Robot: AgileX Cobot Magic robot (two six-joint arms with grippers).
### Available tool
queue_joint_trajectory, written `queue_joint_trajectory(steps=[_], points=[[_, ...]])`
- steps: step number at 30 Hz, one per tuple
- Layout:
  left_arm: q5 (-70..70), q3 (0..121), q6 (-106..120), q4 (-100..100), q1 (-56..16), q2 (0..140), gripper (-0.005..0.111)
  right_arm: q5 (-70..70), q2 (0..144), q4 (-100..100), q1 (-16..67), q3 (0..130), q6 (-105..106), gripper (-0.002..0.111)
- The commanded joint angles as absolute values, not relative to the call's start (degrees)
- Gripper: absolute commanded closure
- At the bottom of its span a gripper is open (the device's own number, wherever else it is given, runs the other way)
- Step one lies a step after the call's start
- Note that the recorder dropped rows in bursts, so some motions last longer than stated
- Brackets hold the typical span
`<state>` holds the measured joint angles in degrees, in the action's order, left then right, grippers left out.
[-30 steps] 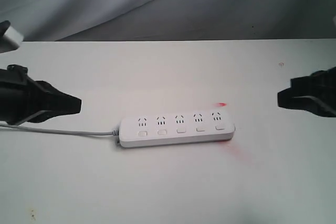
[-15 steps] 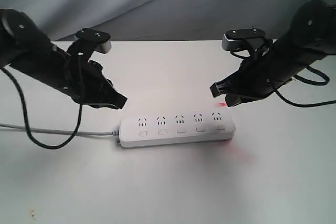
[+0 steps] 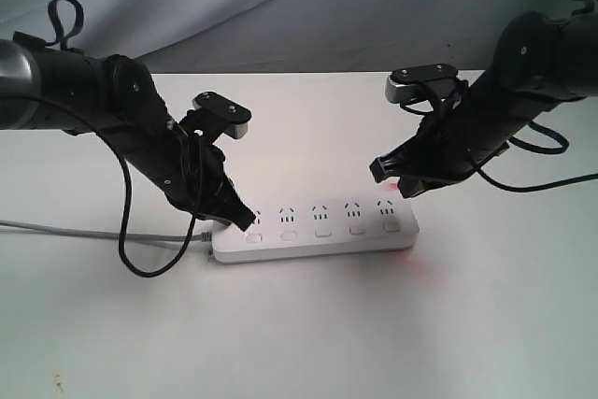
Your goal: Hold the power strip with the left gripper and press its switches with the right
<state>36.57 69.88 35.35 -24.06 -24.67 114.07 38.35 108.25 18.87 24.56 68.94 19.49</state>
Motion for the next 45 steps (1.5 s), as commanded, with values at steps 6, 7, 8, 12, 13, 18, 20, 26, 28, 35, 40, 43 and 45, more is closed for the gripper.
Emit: queue_joint_trajectory(steps=[6,7,8,12,13,18,20,26,28,35,40,43,45], points=[[34.88,70.31,34.49,-23.42,-24.95,115.60,0.107,38.26,109.51,21.46,24.63,69.11,19.67,0.108],[34.81,70.31,34.49,-23.42,-24.95,115.60,0.107,38.26,109.81,21.72,24.63,69.11,19.67,0.108],[34.81,70.31,34.49,-23.42,-24.95,115.60,0.107,38.26,110.11,22.02,24.63,69.11,19.67,0.108],[34.81,70.31,34.49,-23.42,-24.95,115.60,0.107,38.49,111.60,22.53,24.89,69.11,19.67,0.108],[34.81,70.31,34.49,-23.42,-24.95,115.60,0.107,38.53,111.87,22.53,25.18,69.11,19.67,0.108],[34.81,70.31,34.49,-23.42,-24.95,115.60,0.107,38.42,112.38,22.53,27.12,69.11,19.67,0.108],[34.81,70.31,34.49,-23.42,-24.95,115.60,0.107,38.42,112.38,22.31,27.67,69.11,19.67,0.108],[34.81,70.31,34.49,-23.42,-24.95,115.60,0.107,38.42,112.38,17.98,28.06,69.11,16.44,0.108],[34.81,70.31,34.49,-23.42,-24.95,115.60,0.107,38.54,112.38,16.52,28.06,69.11,15.22,0.108],[34.81,70.31,34.49,-23.42,-24.95,115.60,0.107,40.78,112.38,15.68,28.06,69.11,14.06,0.108],[34.81,70.31,34.49,-23.42,-24.95,115.60,0.107,41.80,112.38,15.85,28.06,69.11,13.23,0.108],[34.81,70.31,34.49,-23.42,-24.95,115.60,0.107,42.30,112.38,15.85,28.06,69.11,13.23,0.108],[34.81,70.31,34.49,-23.42,-24.95,115.60,0.107,42.41,112.38,15.85,28.06,69.11,13.00,0.108]])
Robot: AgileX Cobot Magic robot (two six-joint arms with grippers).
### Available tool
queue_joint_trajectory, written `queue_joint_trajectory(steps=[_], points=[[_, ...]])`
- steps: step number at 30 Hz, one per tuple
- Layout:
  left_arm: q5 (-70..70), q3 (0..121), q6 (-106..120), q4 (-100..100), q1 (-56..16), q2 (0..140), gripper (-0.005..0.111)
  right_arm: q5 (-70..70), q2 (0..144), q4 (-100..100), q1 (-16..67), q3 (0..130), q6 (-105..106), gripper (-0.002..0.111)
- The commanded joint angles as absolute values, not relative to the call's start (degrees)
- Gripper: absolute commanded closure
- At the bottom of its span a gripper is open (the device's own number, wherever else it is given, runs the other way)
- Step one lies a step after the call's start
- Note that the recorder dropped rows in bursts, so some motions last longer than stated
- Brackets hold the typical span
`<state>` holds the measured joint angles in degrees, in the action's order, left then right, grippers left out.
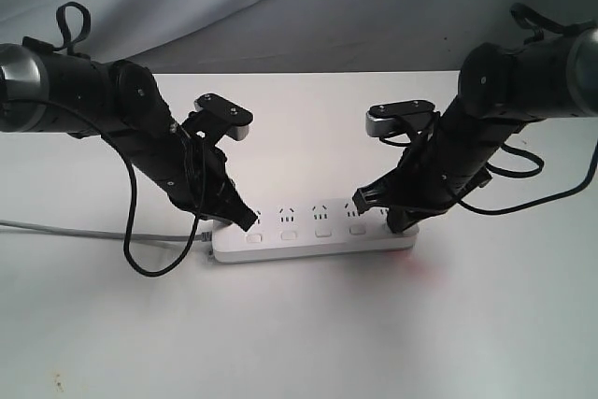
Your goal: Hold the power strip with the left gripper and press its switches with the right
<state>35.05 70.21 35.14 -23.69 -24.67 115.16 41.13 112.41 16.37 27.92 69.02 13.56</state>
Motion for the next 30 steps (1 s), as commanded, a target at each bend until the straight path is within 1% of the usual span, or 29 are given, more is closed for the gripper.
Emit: queue_joint_trajectory(steps=[1,6,22,30], points=[[34.81,70.31,34.49,-23.42,-24.95,115.60,0.107,42.41,112.38,15.85,28.06,69.11,13.00,0.108],[34.81,70.31,34.49,-23.42,-24.95,115.60,0.107,40.28,112.38,15.85,28.06,69.11,13.01,0.108],[34.40,70.31,34.49,-23.42,-24.95,115.60,0.107,39.43,112.38,16.09,28.06,69.11,12.65,0.108],[34.53,70.31,34.49,-23.42,-24.95,115.60,0.107,40.44,116.78,14.07,29.32,69.11,10.26,0.108]])
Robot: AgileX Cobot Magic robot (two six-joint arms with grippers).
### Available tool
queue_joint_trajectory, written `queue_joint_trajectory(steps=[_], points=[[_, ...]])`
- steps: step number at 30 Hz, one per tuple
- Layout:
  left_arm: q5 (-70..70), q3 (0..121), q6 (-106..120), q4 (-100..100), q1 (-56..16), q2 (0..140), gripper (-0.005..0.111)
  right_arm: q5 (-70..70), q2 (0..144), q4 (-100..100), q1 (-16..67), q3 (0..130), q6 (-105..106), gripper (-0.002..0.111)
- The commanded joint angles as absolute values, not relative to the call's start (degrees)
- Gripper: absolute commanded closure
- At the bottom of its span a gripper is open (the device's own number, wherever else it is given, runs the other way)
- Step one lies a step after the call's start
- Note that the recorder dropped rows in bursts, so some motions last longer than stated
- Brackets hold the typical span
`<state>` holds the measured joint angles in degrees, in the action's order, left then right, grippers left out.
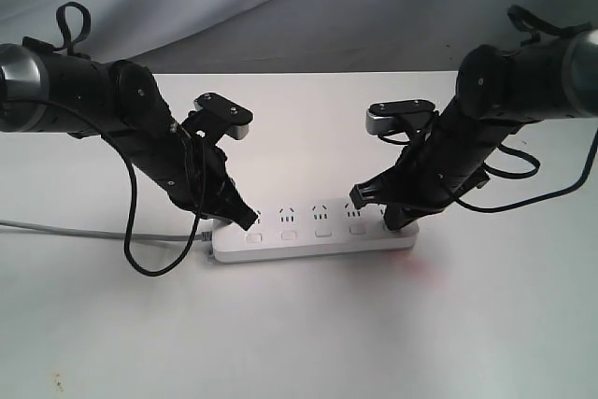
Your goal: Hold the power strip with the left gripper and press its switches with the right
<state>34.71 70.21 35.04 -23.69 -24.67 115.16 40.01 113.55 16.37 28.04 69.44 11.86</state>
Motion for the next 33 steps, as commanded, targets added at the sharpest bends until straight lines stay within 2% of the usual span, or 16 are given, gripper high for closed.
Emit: queue_joint_trajectory(steps=[1,9,15,21,33], points=[[34.53,70.31,34.49,-23.42,-24.95,115.60,0.107,40.44,117.23,13.52,29.73,69.11,9.84,0.108],[34.53,70.31,34.49,-23.42,-24.95,115.60,0.107,40.83,117.70,1.11,33.63,69.11,-0.35,0.108],[34.53,70.31,34.49,-23.42,-24.95,115.60,0.107,40.72,116.53,0.00,33.99,69.91,-0.67,0.108],[34.75,70.31,34.49,-23.42,-24.95,115.60,0.107,38.57,108.78,6.13,34.23,70.82,1.62,0.108],[34.75,70.31,34.49,-23.42,-24.95,115.60,0.107,37.01,113.06,13.66,34.88,70.82,4.52,0.108]])
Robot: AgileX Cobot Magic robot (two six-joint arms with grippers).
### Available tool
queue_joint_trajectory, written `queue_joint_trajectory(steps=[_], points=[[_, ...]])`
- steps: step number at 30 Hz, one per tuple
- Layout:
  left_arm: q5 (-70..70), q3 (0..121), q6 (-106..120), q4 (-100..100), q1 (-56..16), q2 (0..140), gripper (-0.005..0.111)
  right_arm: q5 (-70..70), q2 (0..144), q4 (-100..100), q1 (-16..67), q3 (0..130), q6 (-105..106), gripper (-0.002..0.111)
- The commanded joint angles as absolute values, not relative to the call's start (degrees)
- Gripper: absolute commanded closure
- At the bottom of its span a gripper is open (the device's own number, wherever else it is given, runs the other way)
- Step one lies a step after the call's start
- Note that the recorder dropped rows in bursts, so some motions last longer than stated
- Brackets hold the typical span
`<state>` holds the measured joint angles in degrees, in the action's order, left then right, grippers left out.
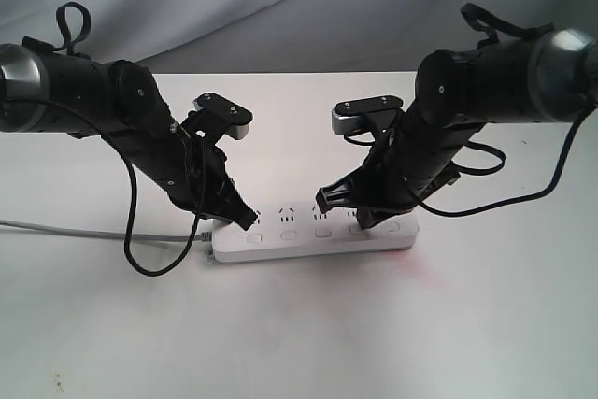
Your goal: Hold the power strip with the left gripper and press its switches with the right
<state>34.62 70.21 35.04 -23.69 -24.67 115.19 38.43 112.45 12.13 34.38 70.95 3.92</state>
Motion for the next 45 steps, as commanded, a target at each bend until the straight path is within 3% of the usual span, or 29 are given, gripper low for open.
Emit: queue_joint_trajectory(steps=[1,30,45], points=[[34.75,70.31,34.49,-23.42,-24.95,115.60,0.107,36.89,113.31,13.89,34.88,70.82,4.52,0.108],[34.75,70.31,34.49,-23.42,-24.95,115.60,0.107,37.85,120.84,14.00,34.88,70.11,3.54,0.108],[34.61,70.31,34.49,-23.42,-24.95,115.60,0.107,32.21,111.73,16.72,39.30,70.13,4.80,0.108]])
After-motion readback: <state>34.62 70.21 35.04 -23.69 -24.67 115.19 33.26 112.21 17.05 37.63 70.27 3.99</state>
